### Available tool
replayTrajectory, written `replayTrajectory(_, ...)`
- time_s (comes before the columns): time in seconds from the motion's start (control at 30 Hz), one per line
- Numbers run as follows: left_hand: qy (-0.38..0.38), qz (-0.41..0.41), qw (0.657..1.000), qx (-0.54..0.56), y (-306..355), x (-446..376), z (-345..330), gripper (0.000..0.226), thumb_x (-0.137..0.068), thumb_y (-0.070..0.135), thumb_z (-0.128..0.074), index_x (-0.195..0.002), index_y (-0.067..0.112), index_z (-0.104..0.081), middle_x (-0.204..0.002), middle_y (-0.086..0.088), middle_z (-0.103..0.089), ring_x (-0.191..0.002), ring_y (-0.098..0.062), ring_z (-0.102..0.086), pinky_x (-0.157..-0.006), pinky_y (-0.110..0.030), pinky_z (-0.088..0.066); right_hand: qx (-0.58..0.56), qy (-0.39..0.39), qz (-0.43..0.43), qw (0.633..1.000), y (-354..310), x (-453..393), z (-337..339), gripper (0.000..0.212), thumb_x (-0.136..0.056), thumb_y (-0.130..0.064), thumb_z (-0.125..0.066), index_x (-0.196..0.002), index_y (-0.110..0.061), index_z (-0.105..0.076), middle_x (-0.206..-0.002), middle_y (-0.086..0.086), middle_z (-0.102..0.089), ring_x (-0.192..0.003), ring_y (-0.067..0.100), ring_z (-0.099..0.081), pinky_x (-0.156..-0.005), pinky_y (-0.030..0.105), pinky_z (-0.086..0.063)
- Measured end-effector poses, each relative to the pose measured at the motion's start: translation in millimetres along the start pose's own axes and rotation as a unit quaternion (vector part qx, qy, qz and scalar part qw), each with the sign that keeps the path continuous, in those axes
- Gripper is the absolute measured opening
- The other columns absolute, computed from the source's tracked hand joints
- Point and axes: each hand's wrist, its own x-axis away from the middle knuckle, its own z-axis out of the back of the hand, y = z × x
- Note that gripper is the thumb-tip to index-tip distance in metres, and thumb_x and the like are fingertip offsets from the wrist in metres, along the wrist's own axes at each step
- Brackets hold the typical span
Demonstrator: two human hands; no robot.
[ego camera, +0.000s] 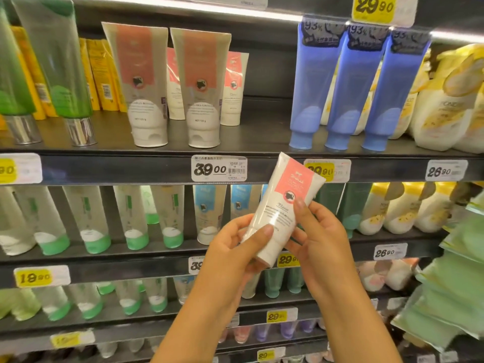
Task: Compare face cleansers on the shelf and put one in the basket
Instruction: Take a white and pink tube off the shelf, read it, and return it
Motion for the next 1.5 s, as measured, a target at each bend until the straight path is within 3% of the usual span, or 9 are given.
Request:
replayTrajectory(0.13, -0.008, 0.065, 0.990, 0.122, -1, 4, 6, 0.045, -0.068, 0.026, -0.068, -0.108, 0.006, -0.065, -0.105, -0.014, -0.071, -0.090, -0.024, -0.070, -0.071, -0.036, -0.059, -0.022, 0.019, -0.004, 1.000, 3, 4, 0, 0.029, -0.087, -0.026, -0.057, -0.108, -0.006, -0.059, -0.090, 0.007, -0.074, -0.083, 0.022, -0.070, -0.058, 0.027, -0.055)
replayTrajectory(0.27, 0.006, 0.125, 0.969, 0.212, -1, 8, 15, 0.039, -0.070, 0.020, -0.066, -0.105, 0.002, -0.065, -0.101, -0.019, -0.072, -0.089, -0.032, -0.070, -0.065, -0.039, -0.059, -0.037, 0.031, -0.014, 0.999, 8, 10, -4, 0.028, -0.081, -0.028, -0.060, -0.101, -0.009, -0.061, -0.083, 0.002, -0.074, -0.076, 0.016, -0.071, -0.056, 0.026, -0.055)
replayTrajectory(0.47, -0.007, 0.161, 0.958, 0.237, -1, 15, 29, 0.042, -0.069, 0.016, -0.066, -0.106, -0.003, -0.062, -0.105, -0.022, -0.070, -0.091, -0.036, -0.069, -0.064, -0.040, -0.059, -0.025, 0.057, -0.013, 0.998, 18, 23, -12, 0.037, -0.076, -0.033, -0.062, -0.103, -0.009, -0.062, -0.085, 0.003, -0.074, -0.076, 0.016, -0.071, -0.055, 0.026, -0.055)
replayTrajectory(0.57, -0.027, 0.186, 0.950, 0.248, -2, 20, 37, 0.046, -0.071, 0.016, -0.065, -0.111, -0.005, -0.060, -0.110, -0.026, -0.066, -0.099, -0.039, -0.065, -0.071, -0.046, -0.059, -0.014, 0.064, -0.008, 0.998, 22, 30, -17, 0.040, -0.074, -0.034, -0.062, -0.106, -0.010, -0.061, -0.087, 0.002, -0.074, -0.078, 0.015, -0.071, -0.059, 0.027, -0.056)
replayTrajectory(0.77, -0.107, 0.230, 0.929, 0.269, -7, 30, 57, 0.040, -0.079, 0.011, -0.056, -0.115, -0.007, -0.057, -0.114, -0.030, -0.062, -0.096, -0.041, -0.065, -0.083, -0.048, -0.055, -0.021, 0.053, 0.032, 0.998, 30, 47, -26, 0.033, -0.079, -0.025, -0.059, -0.109, -0.012, -0.059, -0.093, 0.002, -0.074, -0.083, 0.014, -0.070, -0.064, 0.027, -0.058)
replayTrajectory(0.93, -0.142, 0.201, 0.941, 0.234, -14, 39, 64, 0.039, -0.082, 0.011, -0.061, -0.116, -0.007, -0.058, -0.118, -0.031, -0.060, -0.105, -0.042, -0.059, -0.082, -0.046, -0.056, 0.009, 0.068, 0.045, 0.997, 33, 58, -27, 0.043, -0.076, -0.027, -0.061, -0.115, -0.011, -0.054, -0.093, 0.002, -0.074, -0.082, 0.015, -0.071, -0.066, 0.030, -0.058)
replayTrajectory(1.17, -0.089, 0.131, 0.971, 0.181, -15, 40, 59, 0.030, -0.075, 0.001, -0.068, -0.103, -0.002, -0.059, -0.101, -0.021, -0.070, -0.088, -0.030, -0.070, -0.077, -0.043, -0.058, 0.117, 0.043, 0.034, 0.992, 25, 65, -23, 0.051, -0.066, -0.036, -0.065, -0.114, -0.018, -0.057, -0.104, -0.001, -0.071, -0.095, 0.015, -0.068, -0.075, 0.029, -0.054)
replayTrajectory(1.33, -0.049, 0.077, 0.984, 0.156, -18, 44, 45, 0.044, -0.064, -0.002, -0.064, -0.107, -0.002, -0.055, -0.102, -0.021, -0.070, -0.092, -0.029, -0.069, -0.078, -0.037, -0.058, 0.178, 0.022, 0.035, 0.983, 16, 70, -15, 0.060, -0.059, -0.042, -0.070, -0.113, -0.018, -0.060, -0.107, 0.002, -0.068, -0.098, 0.017, -0.067, -0.090, 0.042, -0.053)
replayTrajectory(1.5, -0.044, 0.041, 0.987, 0.147, -15, 53, 25, 0.050, -0.063, -0.002, -0.065, -0.112, -0.001, -0.055, -0.111, -0.020, -0.067, -0.097, -0.027, -0.067, -0.076, -0.032, -0.058, 0.162, 0.017, 0.067, 0.984, 5, 75, -7, 0.046, -0.066, -0.039, -0.068, -0.105, -0.015, -0.064, -0.100, 0.004, -0.070, -0.094, 0.020, -0.068, -0.087, 0.040, -0.055)
